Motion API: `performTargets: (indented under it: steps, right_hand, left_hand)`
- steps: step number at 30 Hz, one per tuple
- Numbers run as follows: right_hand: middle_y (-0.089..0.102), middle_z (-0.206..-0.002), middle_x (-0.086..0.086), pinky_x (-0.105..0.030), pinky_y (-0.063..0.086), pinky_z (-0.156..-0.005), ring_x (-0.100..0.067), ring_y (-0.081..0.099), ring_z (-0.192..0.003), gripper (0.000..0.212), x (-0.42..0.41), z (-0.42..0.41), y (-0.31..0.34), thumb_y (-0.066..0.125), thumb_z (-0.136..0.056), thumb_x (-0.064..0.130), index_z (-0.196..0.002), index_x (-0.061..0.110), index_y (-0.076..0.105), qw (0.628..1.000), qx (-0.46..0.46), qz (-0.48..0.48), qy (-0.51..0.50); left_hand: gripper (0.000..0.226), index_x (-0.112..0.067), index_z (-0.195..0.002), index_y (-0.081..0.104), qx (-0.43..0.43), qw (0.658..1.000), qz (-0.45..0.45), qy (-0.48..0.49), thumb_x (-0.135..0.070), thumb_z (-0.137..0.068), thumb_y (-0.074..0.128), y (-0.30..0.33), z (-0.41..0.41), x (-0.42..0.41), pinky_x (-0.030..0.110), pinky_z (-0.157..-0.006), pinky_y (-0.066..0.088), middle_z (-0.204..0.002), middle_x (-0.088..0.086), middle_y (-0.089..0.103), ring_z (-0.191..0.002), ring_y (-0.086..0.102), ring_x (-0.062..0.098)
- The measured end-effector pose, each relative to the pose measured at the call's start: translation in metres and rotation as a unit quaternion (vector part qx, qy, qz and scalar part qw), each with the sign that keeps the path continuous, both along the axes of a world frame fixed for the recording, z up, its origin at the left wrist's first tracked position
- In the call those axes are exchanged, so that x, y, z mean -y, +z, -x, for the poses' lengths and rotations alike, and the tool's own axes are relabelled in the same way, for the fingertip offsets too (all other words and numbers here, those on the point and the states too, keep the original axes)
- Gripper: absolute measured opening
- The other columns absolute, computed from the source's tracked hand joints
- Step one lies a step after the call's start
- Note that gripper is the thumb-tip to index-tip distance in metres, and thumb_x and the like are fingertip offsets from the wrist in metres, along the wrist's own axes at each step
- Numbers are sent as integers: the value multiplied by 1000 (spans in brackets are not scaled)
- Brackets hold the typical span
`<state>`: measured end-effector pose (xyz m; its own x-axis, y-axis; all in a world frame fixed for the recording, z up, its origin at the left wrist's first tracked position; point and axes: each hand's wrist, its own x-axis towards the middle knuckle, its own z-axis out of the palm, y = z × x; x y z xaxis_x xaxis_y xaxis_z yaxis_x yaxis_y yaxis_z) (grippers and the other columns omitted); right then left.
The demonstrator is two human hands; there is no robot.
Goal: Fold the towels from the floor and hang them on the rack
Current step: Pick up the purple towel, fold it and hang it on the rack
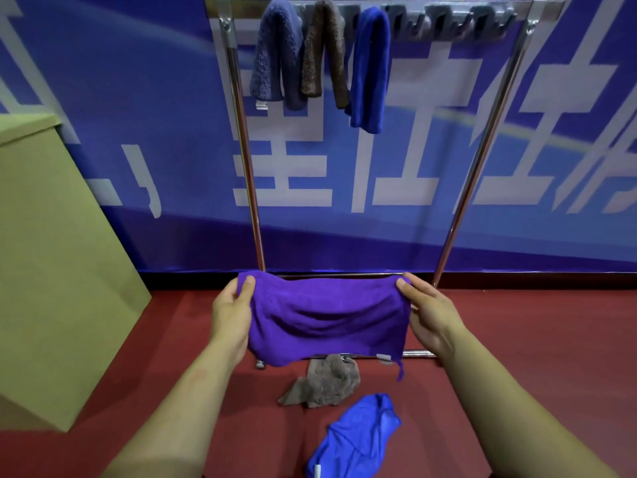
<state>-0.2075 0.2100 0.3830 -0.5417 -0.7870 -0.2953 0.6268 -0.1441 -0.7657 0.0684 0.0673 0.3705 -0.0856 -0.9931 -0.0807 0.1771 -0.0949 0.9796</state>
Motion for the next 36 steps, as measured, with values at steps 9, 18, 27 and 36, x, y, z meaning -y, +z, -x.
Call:
performTargets:
  steps: [9,18,27,36]
  right_hand:
    - [75,-84,-2,-19,55,-69,-1,67,-67,31,-4,0,-1,77,-84,2,-115,8,71,943,-309,-101,-69]
    - [76,-99,-10,-40,54,-96,-14,67,-87,15,-3,6,-10,70,-91,6,-104,4,77,913,-374,-140,-81]
    - [79,-95,-3,-43,57,-95,-13,70,-89,16,-8,5,-1,76,-88,18,-101,10,79,920,-361,-104,-112]
    - [79,-98,-9,-24,58,-88,-16,72,-94,25,-17,-8,20,78,-85,9,-109,11,76,943,-314,4,-111]
  left_hand:
    - [15,-35,-103,66,22,997,-10,74,-27,-92,73,-2,-11,6,44,-94,53,-106,14,71,-94,67,25]
    - [17,-16,-105,75,45,998,41,-15,-7,-96,64,0,-16,3,32,-88,53,-103,13,77,-91,70,20]
    - [18,-9,-106,74,99,990,99,17,0,-91,69,0,-15,2,10,-69,53,-96,11,76,-78,70,6]
    - [25,-20,-105,75,1,997,78,24,-1,-89,72,11,-15,-4,22,-87,56,-105,7,77,-97,71,16]
